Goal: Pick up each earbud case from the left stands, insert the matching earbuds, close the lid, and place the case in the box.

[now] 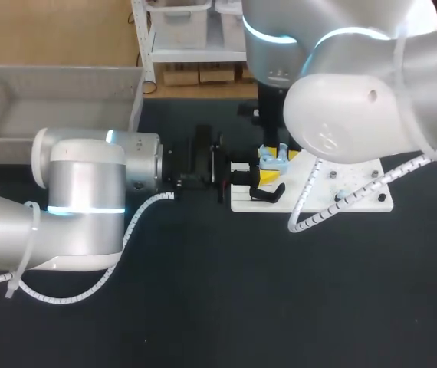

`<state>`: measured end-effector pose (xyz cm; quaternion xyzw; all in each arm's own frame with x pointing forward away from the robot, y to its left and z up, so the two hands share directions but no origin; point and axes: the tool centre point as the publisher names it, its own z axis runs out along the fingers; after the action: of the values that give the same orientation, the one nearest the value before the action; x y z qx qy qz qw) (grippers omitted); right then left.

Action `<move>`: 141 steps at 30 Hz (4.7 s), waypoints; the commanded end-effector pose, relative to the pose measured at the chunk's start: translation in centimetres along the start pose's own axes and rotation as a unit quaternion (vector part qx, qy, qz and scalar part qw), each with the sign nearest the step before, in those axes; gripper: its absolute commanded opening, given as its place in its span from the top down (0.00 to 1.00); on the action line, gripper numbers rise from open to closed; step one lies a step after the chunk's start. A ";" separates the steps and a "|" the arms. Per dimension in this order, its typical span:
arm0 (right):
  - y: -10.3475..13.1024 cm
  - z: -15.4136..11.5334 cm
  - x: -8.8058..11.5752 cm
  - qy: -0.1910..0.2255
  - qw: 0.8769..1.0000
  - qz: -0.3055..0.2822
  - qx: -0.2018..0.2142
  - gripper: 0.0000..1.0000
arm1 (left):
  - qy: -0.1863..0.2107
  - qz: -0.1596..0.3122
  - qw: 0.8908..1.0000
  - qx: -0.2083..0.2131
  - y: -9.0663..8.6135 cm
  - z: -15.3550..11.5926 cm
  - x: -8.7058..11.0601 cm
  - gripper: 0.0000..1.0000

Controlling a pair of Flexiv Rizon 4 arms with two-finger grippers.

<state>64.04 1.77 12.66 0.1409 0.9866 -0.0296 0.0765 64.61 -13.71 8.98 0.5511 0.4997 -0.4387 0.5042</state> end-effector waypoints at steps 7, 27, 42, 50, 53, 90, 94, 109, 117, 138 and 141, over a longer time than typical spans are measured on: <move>0.1 0.4 -0.1 0.005 1.000 0.003 0.000 0.57 | -0.001 0.002 1.000 -0.005 -0.3 0.0 0.0 1.00; -6.6 -2.1 1.3 -0.030 0.988 -0.104 -0.110 0.17 | -0.001 0.002 1.000 -0.005 -0.3 0.0 0.0 1.00; -10.9 1.4 -0.9 -0.066 0.991 -0.090 -0.071 0.34 | -0.001 0.002 1.000 -0.005 -0.3 0.0 0.0 1.00; -11.3 3.8 -1.2 -0.042 0.992 -0.097 -0.063 0.38 | -0.001 0.002 1.000 -0.005 -0.3 0.0 0.0 1.00; -11.4 4.8 -1.2 -0.033 0.993 -0.102 -0.058 0.38 | -0.001 0.002 1.000 -0.005 -0.3 0.0 0.0 1.00; -11.4 10.4 0.1 -0.034 0.992 -0.060 -0.104 0.60 | -0.001 0.002 1.000 -0.005 -0.3 0.0 0.0 1.00; -11.3 10.6 -0.1 -0.035 0.992 -0.057 -0.109 0.61 | -0.001 0.002 1.000 -0.005 -0.3 0.0 0.0 1.00; -11.3 11.2 -0.9 -0.044 0.990 -0.050 -0.120 0.63 | -0.001 0.002 1.000 -0.005 -0.3 0.0 0.0 1.00; -11.3 11.4 -1.1 -0.043 0.990 -0.050 -0.124 0.64 | -0.001 0.002 1.000 -0.005 -0.3 0.0 0.0 1.00; -10.9 12.0 -1.3 -0.038 0.989 -0.052 -0.130 0.82 | -0.001 0.002 1.000 -0.005 -0.3 0.0 0.0 1.00; -10.9 12.1 -1.3 -0.036 0.990 -0.053 -0.128 0.84 | -0.001 0.002 1.000 -0.005 -0.3 0.0 0.0 1.00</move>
<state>63.76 -9.98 1.59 0.0764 0.9846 0.0890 0.1296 64.59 -13.73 9.03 0.5511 0.4994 -0.4389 0.5043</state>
